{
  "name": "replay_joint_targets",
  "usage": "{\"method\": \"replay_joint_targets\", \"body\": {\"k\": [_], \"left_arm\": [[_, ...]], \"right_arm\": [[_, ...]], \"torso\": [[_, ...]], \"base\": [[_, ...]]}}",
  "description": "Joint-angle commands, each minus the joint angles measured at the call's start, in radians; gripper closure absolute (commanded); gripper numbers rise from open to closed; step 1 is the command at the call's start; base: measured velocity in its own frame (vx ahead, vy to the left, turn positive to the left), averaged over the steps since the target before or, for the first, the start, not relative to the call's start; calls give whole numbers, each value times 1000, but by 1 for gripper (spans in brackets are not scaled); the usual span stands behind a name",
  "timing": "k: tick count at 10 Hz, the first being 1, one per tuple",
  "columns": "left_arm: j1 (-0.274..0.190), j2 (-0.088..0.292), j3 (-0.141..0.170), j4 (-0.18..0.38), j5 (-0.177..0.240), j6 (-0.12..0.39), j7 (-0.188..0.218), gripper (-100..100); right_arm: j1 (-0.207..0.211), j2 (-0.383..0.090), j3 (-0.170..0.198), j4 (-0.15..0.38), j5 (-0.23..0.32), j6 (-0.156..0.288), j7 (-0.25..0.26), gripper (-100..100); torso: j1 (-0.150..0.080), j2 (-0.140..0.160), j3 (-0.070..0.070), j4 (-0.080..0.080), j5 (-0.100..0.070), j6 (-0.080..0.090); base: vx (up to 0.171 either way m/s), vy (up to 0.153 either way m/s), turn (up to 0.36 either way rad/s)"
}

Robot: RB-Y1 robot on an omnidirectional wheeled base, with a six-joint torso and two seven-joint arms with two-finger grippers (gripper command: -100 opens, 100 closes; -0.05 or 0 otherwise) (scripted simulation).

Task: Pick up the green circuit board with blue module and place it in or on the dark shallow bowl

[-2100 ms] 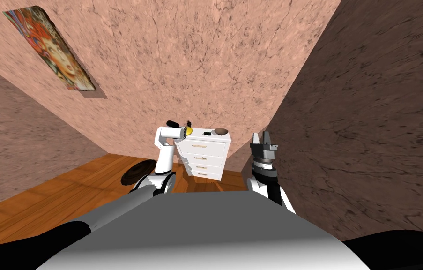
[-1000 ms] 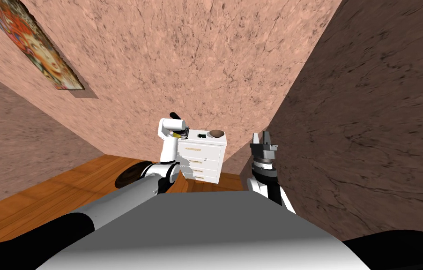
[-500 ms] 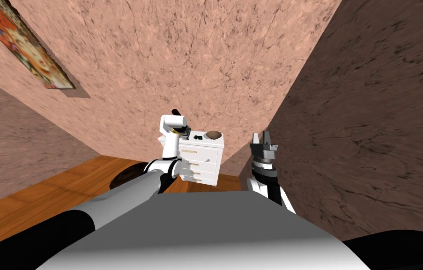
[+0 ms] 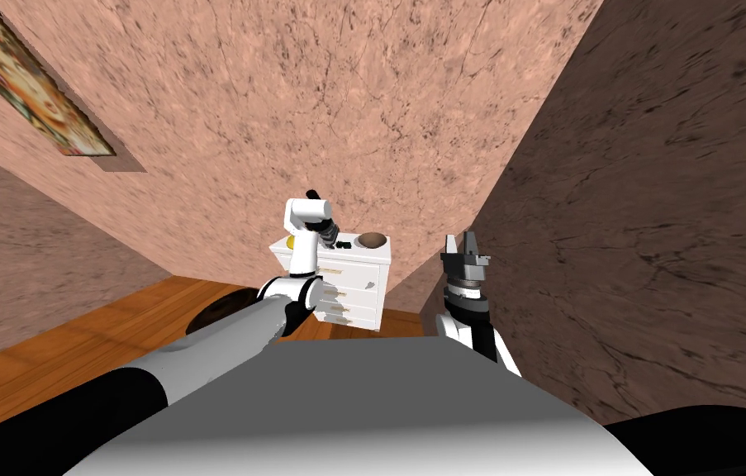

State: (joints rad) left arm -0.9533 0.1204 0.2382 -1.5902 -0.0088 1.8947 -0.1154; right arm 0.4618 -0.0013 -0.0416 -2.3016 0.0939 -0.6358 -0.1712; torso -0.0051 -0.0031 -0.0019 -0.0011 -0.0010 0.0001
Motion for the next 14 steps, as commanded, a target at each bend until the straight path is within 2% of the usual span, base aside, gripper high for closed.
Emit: {"method": "replay_joint_targets", "body": {"k": [1,4,5,6,7,10,11,12,14], "left_arm": [[-15,-2,6,12,4,50,-8,-100],[-26,-4,9,18,7,109,-14,-100],[-25,-4,8,16,7,96,-13,-100],[-25,-4,8,16,7,100,-13,0],[-13,-6,5,36,8,69,-11,-100],[4,-9,0,64,9,23,-9,-100],[5,-9,1,52,8,36,-11,-100],[5,-9,0,53,8,33,-10,100],[5,-9,1,52,8,34,-10,100]], "right_arm": [[0,0,0,0,0,0,0,0],[0,0,0,0,0,0,0,0],[0,0,0,0,0,0,0,0],[0,0,0,0,0,0,0,0],[0,0,0,0,0,0,0,0],[0,0,0,0,0,0,0,0],[0,0,0,0,0,0,0,0],[0,0,0,0,0,0,0,0],[0,0,0,0,0,0,0,0]], "torso": [[0,0,0,0,0,0],[2,1,1,0,1,0],[3,2,1,0,1,0],[4,3,2,1,1,0],[4,3,2,1,1,0],[5,3,2,1,1,0],[5,3,2,1,1,0],[5,3,2,1,1,0],[5,3,1,0,1,0]], "base": [[37,-40,-6],[28,-27,-4],[7,-6,0],[0,0,0],[8,2,-6],[11,4,-6],[0,0,0],[0,0,0],[0,0,0]]}}
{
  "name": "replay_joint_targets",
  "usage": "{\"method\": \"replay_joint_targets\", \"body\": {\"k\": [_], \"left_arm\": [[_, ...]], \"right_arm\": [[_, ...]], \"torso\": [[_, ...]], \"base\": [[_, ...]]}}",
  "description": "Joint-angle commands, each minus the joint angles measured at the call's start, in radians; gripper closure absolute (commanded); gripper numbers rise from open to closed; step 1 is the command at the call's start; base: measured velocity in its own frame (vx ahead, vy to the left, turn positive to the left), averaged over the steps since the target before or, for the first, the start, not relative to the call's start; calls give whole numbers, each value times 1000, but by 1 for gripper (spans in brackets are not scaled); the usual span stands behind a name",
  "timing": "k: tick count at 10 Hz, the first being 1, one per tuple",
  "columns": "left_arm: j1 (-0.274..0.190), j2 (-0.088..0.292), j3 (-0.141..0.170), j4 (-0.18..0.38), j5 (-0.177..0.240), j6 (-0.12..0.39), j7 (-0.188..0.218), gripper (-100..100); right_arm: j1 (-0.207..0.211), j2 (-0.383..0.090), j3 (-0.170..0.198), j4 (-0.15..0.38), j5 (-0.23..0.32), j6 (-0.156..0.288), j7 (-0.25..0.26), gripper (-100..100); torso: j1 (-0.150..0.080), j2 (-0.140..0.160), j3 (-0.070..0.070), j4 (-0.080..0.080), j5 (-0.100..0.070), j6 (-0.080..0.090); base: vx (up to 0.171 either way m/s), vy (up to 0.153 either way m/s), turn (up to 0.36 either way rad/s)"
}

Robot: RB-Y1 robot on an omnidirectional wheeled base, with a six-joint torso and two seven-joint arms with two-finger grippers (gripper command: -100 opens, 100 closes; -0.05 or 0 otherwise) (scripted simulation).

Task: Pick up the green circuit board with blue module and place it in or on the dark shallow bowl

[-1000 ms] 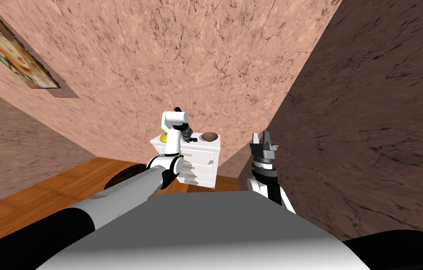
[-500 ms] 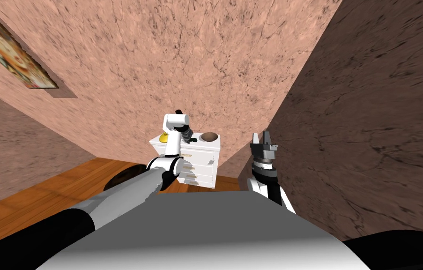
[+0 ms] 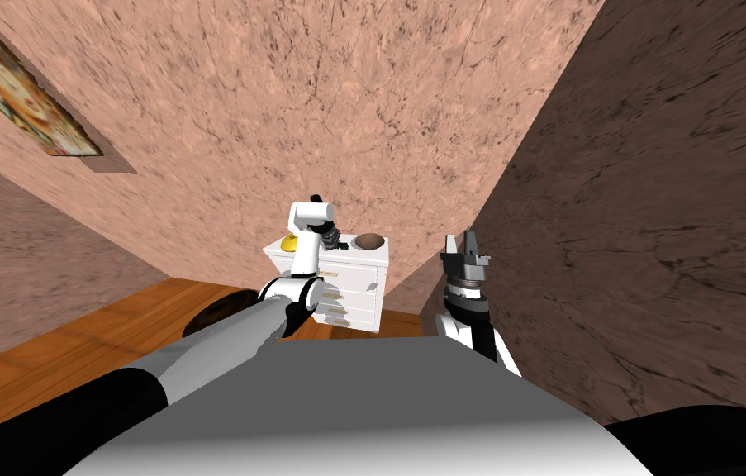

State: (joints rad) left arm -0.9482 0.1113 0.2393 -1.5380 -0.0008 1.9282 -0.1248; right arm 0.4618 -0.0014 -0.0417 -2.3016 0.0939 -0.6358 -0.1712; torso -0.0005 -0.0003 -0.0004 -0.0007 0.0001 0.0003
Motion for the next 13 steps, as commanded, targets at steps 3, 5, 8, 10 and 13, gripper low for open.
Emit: {"method": "replay_joint_targets", "body": {"k": [3,5,8,10,13], "left_arm": [[0,0,0,0,0,0,0,0],[-21,4,5,-21,-1,43,-2,100],[-25,3,4,-21,-2,46,-1,0],[-35,4,7,-13,2,2,-1,100],[-66,6,18,25,17,-78,-1,100]], "right_arm": [[0,0,0,0,0,0,0,0],[0,0,0,0,0,0,0,0],[0,0,0,0,0,0,0,0],[0,0,0,0,0,0,0,0],[0,0,0,0,0,0,0,0]], "torso": [[0,0,0,0,0,0],[0,1,1,1,0,0],[-1,2,1,1,0,0],[0,2,1,1,0,0],[0,3,2,2,0,1]], "base": [[0,0,0],[-11,-5,5],[-6,-2,2],[-18,-1,24],[-37,-4,43]]}}
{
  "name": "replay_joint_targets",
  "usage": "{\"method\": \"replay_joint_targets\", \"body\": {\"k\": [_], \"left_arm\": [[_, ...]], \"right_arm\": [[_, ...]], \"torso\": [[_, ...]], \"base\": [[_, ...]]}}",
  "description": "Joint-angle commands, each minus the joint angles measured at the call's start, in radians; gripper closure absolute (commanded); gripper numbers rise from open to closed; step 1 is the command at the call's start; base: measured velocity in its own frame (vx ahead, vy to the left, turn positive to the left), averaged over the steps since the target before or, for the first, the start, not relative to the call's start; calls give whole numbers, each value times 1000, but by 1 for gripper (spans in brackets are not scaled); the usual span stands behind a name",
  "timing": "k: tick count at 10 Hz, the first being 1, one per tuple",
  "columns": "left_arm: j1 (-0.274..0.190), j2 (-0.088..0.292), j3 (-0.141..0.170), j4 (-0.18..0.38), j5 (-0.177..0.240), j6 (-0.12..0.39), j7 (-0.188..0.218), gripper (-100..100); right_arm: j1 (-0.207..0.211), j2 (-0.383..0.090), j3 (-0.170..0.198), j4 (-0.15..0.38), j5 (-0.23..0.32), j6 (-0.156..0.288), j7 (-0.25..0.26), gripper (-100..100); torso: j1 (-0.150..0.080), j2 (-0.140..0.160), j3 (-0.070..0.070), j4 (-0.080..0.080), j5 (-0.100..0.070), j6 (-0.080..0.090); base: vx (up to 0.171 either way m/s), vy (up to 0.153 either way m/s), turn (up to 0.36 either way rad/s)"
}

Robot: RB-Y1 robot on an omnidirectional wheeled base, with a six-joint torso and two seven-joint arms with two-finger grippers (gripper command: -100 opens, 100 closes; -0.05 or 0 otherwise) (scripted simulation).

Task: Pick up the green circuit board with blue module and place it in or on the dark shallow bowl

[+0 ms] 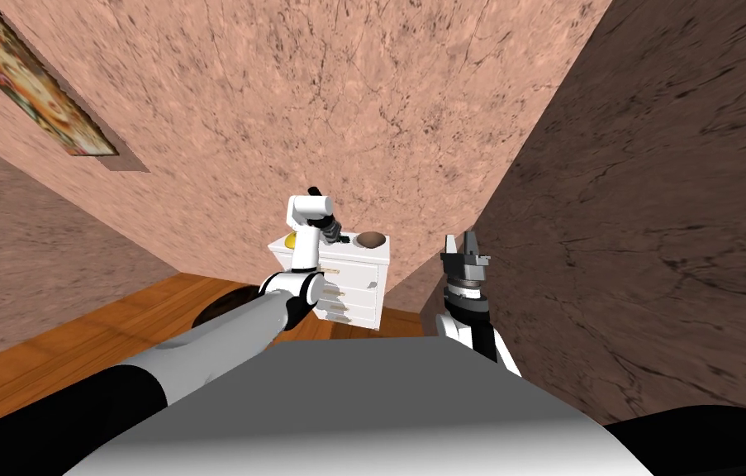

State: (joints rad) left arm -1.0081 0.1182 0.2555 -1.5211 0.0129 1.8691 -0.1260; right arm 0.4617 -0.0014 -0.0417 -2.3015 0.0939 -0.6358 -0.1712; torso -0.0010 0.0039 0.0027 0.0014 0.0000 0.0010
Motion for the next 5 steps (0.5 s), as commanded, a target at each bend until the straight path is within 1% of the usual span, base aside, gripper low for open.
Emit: {"method": "replay_joint_targets", "body": {"k": [1,3,5], "left_arm": [[-19,0,7,26,11,-38,0,100],[-48,1,18,67,27,-65,1,100],[-80,1,30,114,45,-80,2,100]], "right_arm": [[0,0,0,0,0,0,0,0],[0,0,0,0,0,0,0,0],[0,0,0,0,0,0,0,0]], "torso": [[0,0,0,0,0,0],[0,1,1,1,0,0],[-1,1,1,0,0,0]], "base": [[-59,-5,65],[-47,-7,60],[-35,-23,64]]}}
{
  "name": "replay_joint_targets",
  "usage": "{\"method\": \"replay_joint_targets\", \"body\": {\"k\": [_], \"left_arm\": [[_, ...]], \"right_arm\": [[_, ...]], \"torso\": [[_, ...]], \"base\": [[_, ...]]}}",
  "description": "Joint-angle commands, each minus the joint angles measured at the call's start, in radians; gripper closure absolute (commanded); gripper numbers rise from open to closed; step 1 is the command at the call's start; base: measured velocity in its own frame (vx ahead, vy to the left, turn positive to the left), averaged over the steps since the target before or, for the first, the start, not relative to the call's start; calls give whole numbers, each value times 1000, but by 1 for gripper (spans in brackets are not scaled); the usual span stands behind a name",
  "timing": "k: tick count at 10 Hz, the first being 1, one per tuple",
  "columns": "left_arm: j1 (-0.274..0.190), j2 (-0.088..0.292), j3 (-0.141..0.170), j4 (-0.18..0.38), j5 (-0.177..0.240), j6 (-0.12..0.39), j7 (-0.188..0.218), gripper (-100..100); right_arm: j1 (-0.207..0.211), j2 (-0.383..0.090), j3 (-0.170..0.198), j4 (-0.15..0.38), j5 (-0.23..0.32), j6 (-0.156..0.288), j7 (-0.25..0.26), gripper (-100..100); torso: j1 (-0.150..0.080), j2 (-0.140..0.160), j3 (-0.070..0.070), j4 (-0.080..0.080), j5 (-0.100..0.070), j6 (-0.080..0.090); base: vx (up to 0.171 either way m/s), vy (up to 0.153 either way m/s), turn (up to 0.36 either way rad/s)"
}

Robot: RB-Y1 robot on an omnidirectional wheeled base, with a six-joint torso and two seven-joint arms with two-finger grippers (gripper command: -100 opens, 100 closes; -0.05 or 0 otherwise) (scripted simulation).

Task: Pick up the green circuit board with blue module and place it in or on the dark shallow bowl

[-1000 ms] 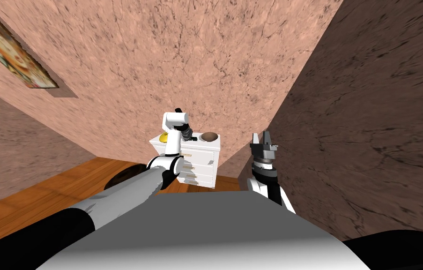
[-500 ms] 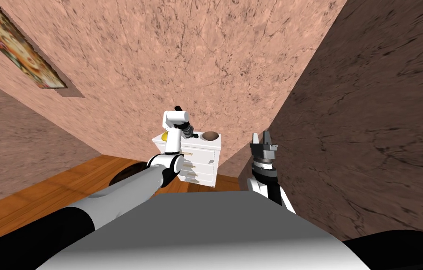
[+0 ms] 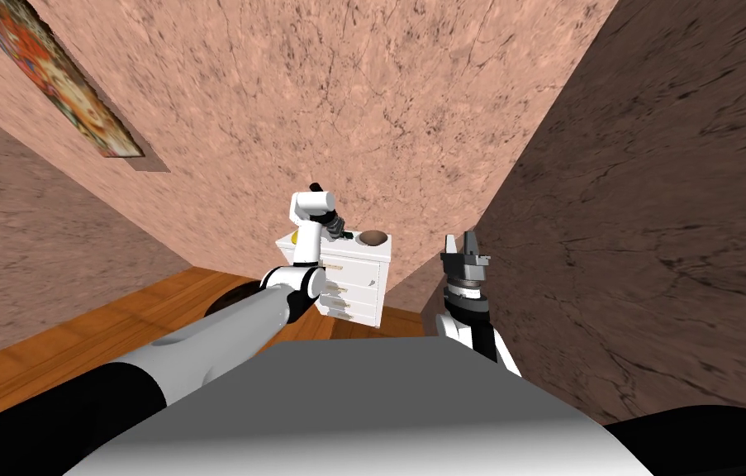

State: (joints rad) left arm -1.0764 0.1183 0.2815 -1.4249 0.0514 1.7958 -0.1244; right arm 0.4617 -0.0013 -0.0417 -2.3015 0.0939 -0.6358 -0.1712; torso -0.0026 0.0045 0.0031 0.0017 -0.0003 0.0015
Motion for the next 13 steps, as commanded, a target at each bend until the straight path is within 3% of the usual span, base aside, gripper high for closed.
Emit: {"method": "replay_joint_targets", "body": {"k": [1,10,13], "left_arm": [[-28,0,11,42,15,-11,1,100],[-172,6,64,235,73,-40,11,100],[-225,26,70,278,60,-39,12,100]], "right_arm": [[0,0,0,0,0,0,0,0],[0,0,0,0,0,0,0,0],[0,0,0,0,0,0,0,0]], "torso": [[0,0,0,0,0,0],[0,-2,-2,-1,1,0],[-6,-3,-2,-1,-1,1]], "base": [[-24,-24,51],[-14,-31,32],[13,-111,-51]]}}
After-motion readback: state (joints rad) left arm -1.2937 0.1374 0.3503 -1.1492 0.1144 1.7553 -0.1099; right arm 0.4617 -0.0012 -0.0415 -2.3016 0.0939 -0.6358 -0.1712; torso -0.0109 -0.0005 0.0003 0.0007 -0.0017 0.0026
